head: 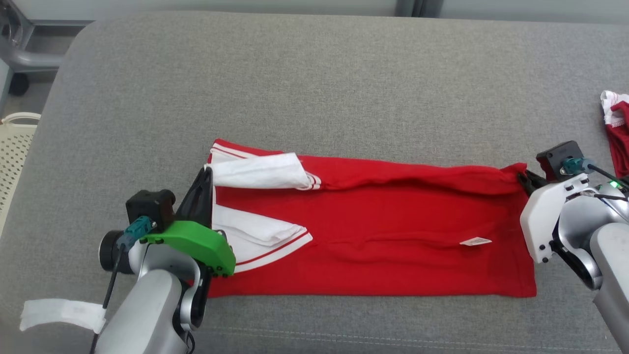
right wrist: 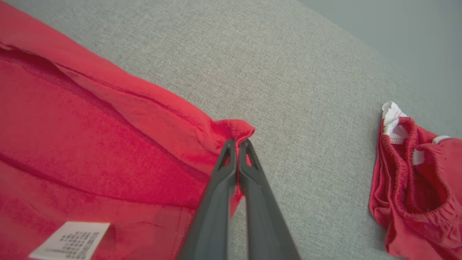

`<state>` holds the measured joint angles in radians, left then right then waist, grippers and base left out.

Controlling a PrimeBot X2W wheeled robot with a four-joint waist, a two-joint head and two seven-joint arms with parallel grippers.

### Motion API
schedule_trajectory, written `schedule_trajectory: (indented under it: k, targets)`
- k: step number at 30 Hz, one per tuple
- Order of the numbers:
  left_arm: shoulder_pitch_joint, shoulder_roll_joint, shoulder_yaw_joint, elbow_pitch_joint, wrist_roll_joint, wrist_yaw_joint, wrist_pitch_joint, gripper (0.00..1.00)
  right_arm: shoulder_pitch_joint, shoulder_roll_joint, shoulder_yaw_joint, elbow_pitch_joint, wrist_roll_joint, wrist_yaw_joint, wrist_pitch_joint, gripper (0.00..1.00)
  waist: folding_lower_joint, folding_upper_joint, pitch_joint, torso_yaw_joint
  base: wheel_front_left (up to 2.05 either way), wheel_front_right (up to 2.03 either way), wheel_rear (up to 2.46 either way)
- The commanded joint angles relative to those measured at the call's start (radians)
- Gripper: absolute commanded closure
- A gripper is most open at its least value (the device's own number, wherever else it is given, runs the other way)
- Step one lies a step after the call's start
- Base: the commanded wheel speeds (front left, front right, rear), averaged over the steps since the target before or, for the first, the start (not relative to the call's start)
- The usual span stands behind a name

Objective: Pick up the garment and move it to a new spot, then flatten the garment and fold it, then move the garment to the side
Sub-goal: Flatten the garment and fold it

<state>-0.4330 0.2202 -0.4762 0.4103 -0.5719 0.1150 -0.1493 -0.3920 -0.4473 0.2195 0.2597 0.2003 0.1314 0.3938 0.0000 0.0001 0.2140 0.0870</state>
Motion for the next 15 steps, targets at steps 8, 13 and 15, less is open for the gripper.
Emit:
schedule_trajectory:
  k: [8,13,15]
  targets:
    - [0.176,0.034,0.002,-0.142,-0.039,0.065,0.056,1.0,0.001,-0.124,0.15,0.033,0.097,-0.002,-0.01,1.0,0.0,-0.0001,-0.053,0.018,0.0,0.0,0.0]
    - [0.222,0.042,-0.005,-0.168,-0.04,0.085,0.071,1.0,0.012,-0.14,0.185,0.042,0.131,-0.002,-0.004,1.0,0.0,-0.0001,-0.061,0.022,0.0,0.0,0.0]
    - [0.244,0.041,-0.006,-0.175,-0.048,0.092,0.075,1.0,0.016,-0.149,0.194,0.045,0.139,-0.002,-0.004,1.0,0.0,-0.0001,-0.063,0.023,0.0,0.0,0.0]
